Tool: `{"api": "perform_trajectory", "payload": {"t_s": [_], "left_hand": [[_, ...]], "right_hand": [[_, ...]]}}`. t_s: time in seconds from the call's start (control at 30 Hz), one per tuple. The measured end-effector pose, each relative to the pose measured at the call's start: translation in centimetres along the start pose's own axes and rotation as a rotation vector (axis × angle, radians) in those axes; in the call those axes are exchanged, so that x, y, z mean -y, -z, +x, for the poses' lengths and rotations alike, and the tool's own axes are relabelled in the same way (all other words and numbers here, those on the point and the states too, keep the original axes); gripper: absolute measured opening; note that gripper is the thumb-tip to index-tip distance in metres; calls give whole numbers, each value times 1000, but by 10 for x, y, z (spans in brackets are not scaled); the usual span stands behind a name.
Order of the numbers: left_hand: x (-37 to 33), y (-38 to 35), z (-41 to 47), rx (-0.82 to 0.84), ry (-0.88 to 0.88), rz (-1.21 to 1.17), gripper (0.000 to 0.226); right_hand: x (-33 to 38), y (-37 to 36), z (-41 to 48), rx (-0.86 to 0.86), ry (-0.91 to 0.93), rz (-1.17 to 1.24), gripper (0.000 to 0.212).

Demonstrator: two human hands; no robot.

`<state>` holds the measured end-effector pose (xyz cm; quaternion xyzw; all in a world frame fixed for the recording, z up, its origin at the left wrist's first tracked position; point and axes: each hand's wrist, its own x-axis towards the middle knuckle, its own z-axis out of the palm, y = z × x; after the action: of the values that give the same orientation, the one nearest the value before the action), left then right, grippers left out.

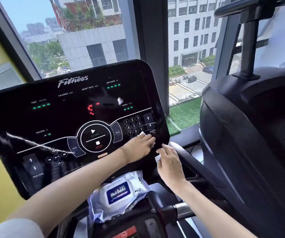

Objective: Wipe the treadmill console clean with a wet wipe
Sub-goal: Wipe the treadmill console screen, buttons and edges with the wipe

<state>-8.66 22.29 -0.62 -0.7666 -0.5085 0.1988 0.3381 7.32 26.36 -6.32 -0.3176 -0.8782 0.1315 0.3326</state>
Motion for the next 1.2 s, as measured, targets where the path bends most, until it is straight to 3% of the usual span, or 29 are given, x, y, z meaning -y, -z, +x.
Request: {"api": "perform_trajectory", "payload": {"t_s": [0.27,0.47,0.53,0.6,0.67,0.7,0.73,0.8,0.83,0.87,0.9,0.93,1.03,1.07,1.1,1.13,1.2], "left_hand": [[7,9,-76,62,27,-53,20],[26,20,-147,109,40,8,30],[54,31,-172,64,256,-33,46],[81,37,-192,-68,652,-232,67],[84,46,-193,-257,1103,-370,70],[77,48,-187,-278,1226,-410,62],[64,49,-178,-228,1190,-440,50],[35,43,-170,-50,727,-490,34],[28,38,-171,17,446,-416,39],[29,31,-176,38,324,-347,50],[36,22,-181,-11,353,-297,60],[45,22,-184,-83,531,-379,66],[69,27,-185,-471,1382,-527,57],[70,29,-180,-508,1506,-504,60],[66,31,-172,-472,1464,-489,64],[58,28,-164,-364,1266,-462,67],[36,21,-160,-147,635,-337,71]], "right_hand": [[43,-11,-8,33,63,49,32],[81,-30,-11,52,173,72,35],[88,-33,-13,47,203,80,37],[91,-34,-15,41,201,88,38],[93,-35,-15,41,196,89,37],[94,-35,-15,46,200,91,37],[96,-34,-15,51,206,96,36],[99,-31,-17,60,206,105,37],[99,-29,-18,60,207,105,38],[98,-27,-19,57,213,101,38],[96,-26,-20,58,221,98,39],[93,-25,-21,61,225,98,39],[87,-20,-21,69,233,101,38],[86,-19,-20,73,240,101,38],[86,-18,-19,77,247,99,37],[86,-17,-18,84,255,96,37],[83,-16,-14,105,266,98,38]]}}
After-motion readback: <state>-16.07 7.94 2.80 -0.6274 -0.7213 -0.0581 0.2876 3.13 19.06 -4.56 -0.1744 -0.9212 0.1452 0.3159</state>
